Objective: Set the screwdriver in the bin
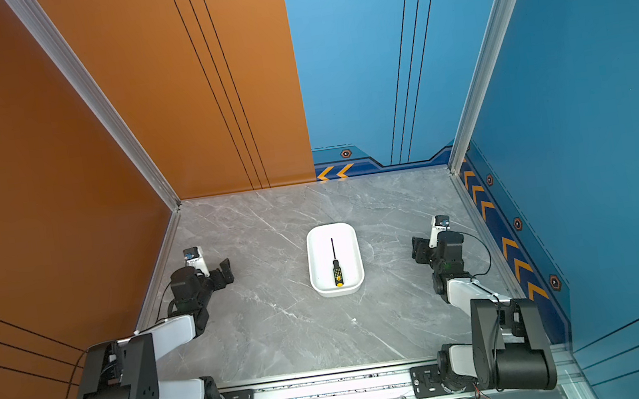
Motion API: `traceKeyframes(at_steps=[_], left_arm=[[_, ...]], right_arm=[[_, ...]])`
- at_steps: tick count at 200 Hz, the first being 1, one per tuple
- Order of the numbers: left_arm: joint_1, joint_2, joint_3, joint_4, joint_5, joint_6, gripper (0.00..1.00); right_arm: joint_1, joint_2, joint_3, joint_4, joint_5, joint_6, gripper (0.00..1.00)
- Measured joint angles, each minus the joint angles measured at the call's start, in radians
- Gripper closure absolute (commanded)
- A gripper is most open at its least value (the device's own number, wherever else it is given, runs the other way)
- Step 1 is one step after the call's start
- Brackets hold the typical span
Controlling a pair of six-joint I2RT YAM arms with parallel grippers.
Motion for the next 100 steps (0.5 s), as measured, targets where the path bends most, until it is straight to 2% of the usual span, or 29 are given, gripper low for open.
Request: traceKeyframes(at_steps=[35,60,82,100], left_arm=[[-0.010,0.088,0.000,0.082,0.024,0.030,0.02],[-0.047,0.139,-0.007,0.192,0.025,0.060,0.02],[-0.058,0.146,-0.024,0.222,0.027,0.076,0.02],[-0.058,0.149,-0.027,0.246,0.024,0.079,0.02]], right_arm=[[-0.001,0.110,-0.053,0.249,-0.001,0.012,0.31],[0.021,0.127,-0.069,0.289,0.016,0.007,0.30],[0.085,0.176,-0.066,0.376,0.048,-0.032,0.29],[0.128,0.212,-0.052,0.360,0.062,-0.062,0.27]])
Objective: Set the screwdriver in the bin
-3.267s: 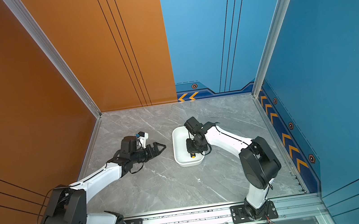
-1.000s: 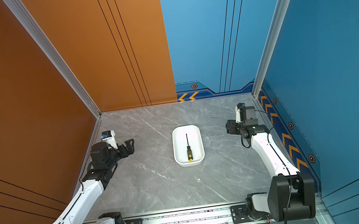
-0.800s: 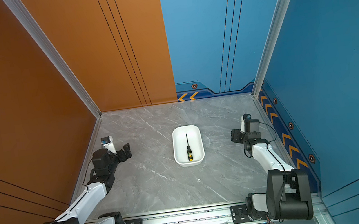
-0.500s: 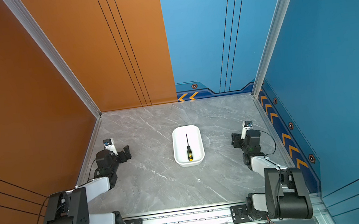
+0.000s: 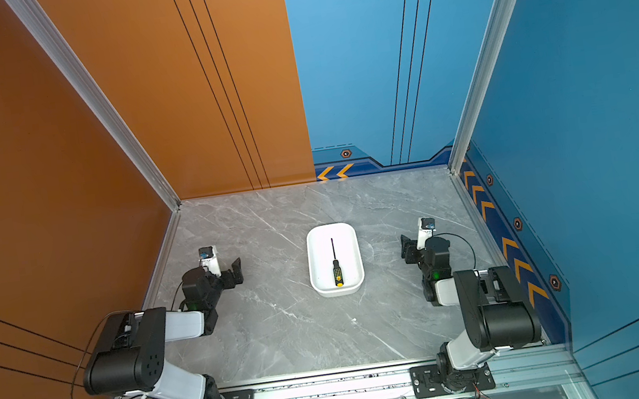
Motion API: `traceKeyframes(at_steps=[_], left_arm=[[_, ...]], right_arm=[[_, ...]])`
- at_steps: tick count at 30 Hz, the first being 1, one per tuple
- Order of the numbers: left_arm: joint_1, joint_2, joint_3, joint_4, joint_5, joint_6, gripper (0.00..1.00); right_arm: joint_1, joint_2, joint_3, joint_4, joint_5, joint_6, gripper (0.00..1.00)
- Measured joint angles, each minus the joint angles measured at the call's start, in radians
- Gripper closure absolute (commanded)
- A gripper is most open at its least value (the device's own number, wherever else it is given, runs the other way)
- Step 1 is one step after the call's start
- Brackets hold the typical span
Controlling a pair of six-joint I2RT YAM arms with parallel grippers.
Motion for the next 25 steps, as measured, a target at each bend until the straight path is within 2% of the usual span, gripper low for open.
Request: traceKeyframes(at_steps=[2,3,4,13,25], left_arm=[[0.000,0.000,0.000,0.013,-0.011,0.000,0.02],[0.000,0.000,0.000,0.015,-0.018,-0.001,0.02],[0.000,0.000,0.000,0.018,-0.026,-0.002,0.02],[0.000,0.000,0.000,0.028,-0.055,-0.005,0.02],[0.000,0.000,0.000,0.028,-0.059,-0.004,0.02]], right_arm=[[0.007,0.005,0.002,0.008,0.020,-0.007,0.25],[0.007,0.004,0.004,0.007,0.037,-0.008,0.10],[0.007,0.005,0.005,0.008,0.051,-0.013,0.00],[0.017,0.005,0.007,0.010,0.115,-0.023,0.00],[0.017,0.005,0.007,0.010,0.122,-0.023,0.00]])
